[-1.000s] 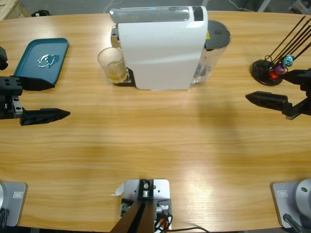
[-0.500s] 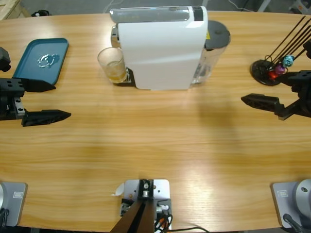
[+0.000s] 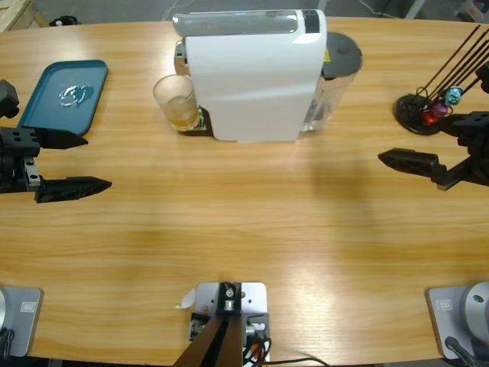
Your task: Pour coffee
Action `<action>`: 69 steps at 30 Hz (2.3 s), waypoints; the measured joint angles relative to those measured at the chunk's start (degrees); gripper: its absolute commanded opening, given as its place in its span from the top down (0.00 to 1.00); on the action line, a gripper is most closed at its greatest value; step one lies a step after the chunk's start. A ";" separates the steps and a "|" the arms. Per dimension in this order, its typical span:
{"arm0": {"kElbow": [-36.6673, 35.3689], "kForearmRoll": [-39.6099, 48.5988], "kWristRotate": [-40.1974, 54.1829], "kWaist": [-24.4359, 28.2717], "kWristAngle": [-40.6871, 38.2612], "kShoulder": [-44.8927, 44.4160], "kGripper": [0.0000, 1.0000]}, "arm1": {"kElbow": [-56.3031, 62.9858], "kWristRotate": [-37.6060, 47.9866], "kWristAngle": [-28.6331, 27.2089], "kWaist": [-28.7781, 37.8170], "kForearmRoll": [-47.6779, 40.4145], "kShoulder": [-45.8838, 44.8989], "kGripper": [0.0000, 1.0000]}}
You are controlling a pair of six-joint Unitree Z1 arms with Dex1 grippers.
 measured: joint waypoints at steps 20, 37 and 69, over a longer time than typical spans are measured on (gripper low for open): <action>0.00 0.00 -1.43 1.69 -3.49 -0.77 0.01 | 0.00 -0.07 0.03 2.63 -0.02 -0.18 0.00; -3.09 0.01 -1.43 3.47 -6.18 1.51 0.01 | 0.12 -0.21 0.01 4.29 -0.14 -0.19 0.00; -2.19 -0.47 -1.43 5.60 -6.16 -0.44 0.01 | 0.99 -0.21 0.02 4.94 -1.14 -0.22 0.00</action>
